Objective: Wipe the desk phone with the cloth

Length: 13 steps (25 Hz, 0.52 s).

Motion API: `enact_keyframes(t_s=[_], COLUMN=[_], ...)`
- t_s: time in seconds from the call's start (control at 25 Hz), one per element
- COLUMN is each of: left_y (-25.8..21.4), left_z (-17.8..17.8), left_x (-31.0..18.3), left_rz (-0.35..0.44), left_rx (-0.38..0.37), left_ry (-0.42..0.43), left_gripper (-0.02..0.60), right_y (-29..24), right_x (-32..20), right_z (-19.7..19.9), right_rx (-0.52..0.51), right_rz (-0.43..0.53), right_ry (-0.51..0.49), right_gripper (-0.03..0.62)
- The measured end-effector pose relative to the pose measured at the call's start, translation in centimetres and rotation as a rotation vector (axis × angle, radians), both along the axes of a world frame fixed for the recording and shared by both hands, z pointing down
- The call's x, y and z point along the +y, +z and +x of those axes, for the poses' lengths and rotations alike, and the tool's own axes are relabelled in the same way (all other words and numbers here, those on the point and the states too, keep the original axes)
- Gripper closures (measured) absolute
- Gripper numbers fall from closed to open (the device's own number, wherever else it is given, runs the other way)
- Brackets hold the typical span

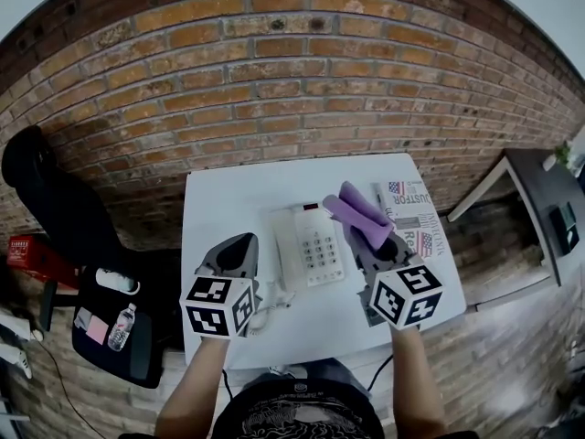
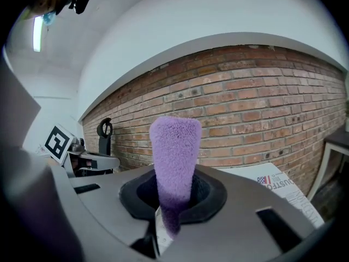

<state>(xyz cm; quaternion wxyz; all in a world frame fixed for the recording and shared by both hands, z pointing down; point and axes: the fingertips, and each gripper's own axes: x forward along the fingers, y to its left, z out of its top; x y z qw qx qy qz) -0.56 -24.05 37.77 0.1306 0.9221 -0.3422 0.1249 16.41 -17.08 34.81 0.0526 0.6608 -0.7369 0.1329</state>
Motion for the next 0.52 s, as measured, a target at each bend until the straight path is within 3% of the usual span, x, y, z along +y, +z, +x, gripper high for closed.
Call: enact_keyframes(t_s=[0.52], left_y=[0.15], left_z=[-0.3], left_x=[0.14], left_rz=[-0.011], left_rx=[0.01], left_ry=[0.018], left_gripper=[0.577], right_y=[0.15], right_x=[0.23], right_z=[-0.98], right_rx=[0.001], right_rz=[0.002], right_ry=[0.009], right_gripper=[0.549])
